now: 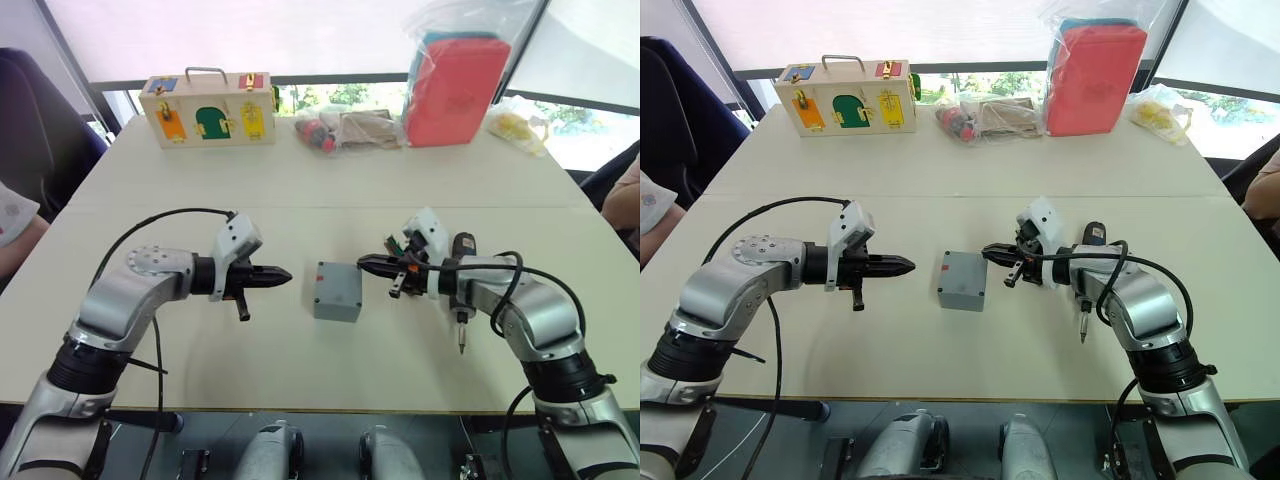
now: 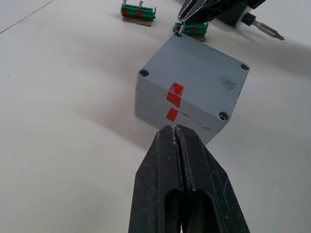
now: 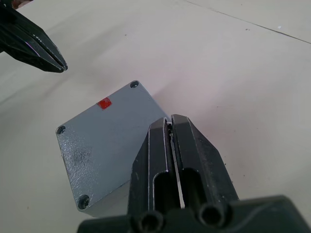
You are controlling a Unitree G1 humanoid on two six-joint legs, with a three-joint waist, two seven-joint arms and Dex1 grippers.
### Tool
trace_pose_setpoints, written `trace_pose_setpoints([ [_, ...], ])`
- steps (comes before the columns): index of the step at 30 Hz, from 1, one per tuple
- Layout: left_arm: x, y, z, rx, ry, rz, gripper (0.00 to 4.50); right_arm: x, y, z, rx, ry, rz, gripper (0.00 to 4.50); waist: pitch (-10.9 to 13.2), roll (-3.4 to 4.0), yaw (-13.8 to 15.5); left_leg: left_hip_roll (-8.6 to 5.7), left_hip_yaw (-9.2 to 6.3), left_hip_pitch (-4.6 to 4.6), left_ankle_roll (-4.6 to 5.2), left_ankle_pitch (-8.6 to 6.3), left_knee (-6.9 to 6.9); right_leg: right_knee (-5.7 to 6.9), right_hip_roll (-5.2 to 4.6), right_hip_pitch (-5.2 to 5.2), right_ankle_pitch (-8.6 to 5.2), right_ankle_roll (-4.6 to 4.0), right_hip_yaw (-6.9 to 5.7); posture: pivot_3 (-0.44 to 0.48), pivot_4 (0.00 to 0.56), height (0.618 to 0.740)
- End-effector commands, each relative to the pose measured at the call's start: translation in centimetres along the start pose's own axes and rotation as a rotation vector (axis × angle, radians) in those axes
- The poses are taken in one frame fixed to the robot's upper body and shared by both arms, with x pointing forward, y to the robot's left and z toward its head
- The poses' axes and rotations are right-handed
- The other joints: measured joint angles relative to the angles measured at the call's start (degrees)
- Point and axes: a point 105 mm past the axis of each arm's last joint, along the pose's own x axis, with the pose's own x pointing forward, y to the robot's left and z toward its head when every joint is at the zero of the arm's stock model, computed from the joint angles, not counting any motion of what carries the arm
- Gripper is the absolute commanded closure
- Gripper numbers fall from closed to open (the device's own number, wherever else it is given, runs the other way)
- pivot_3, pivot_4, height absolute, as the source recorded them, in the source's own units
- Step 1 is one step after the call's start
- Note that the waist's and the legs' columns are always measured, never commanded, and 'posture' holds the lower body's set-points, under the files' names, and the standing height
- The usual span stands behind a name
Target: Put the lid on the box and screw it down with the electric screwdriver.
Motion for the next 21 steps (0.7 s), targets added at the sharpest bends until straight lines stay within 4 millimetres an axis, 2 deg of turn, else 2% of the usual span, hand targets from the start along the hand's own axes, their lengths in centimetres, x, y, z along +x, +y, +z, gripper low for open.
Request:
trace_pose_setpoints([
  [1, -0.39, -0.17, 0.94, 0.027, -0.031, 0.004, 4.50, 0.15, -0.02, 1.13, -0.040, -0.036, -0.003, 4.48, 0.00, 0.00, 0.01, 0.00, 0.00, 0.00, 0.00, 0.00, 0.00, 0.00, 0.00, 0.00, 0.00, 0.00, 0.00, 0.000, 0.150, 0.740],
  [11, -0.40, -0.29, 0.92, 0.028, -0.031, 0.005, 4.50, 0.37, -0.38, 0.20, -0.026, -0.007, -0.016, 4.48, 0.00, 0.00, 0.02, 0.00, 0.00, 0.00, -0.01, 0.00, 0.00, 0.00, -0.01, 0.00, 0.00, 0.00, 0.00, 0.000, 0.150, 0.740],
  [14, -0.42, -0.29, 1.01, 0.030, -0.032, 0.004, 4.50, 0.34, -0.27, 0.20, -0.015, -0.007, -0.010, 3.77, 0.00, 0.00, 0.01, 0.00, 0.00, 0.00, -0.01, 0.00, 0.00, 0.00, -0.01, -0.01, 0.00, 0.00, 0.00, 0.000, 0.150, 0.740],
  [19, -0.39, -0.31, 1.09, 0.034, -0.035, 0.001, 4.50, 0.08, -0.56, 0.40, -0.017, -0.009, -0.026, 1.87, 0.00, 0.00, 0.01, 0.00, 0.00, 0.00, -0.01, 0.00, 0.00, 0.00, -0.03, -0.01, 0.00, 0.00, 0.01, 0.000, 0.150, 0.740],
  [21, -0.33, -0.34, 1.41, 0.036, -0.049, -0.005, 4.50, -0.47, -0.99, 1.05, -0.002, -0.035, -0.053, 1.69, 0.00, 0.00, 0.01, 0.00, 0.00, 0.00, -0.01, 0.00, -0.01, 0.00, -0.04, -0.01, 0.00, 0.00, 0.01, 0.000, 0.150, 0.740],
])
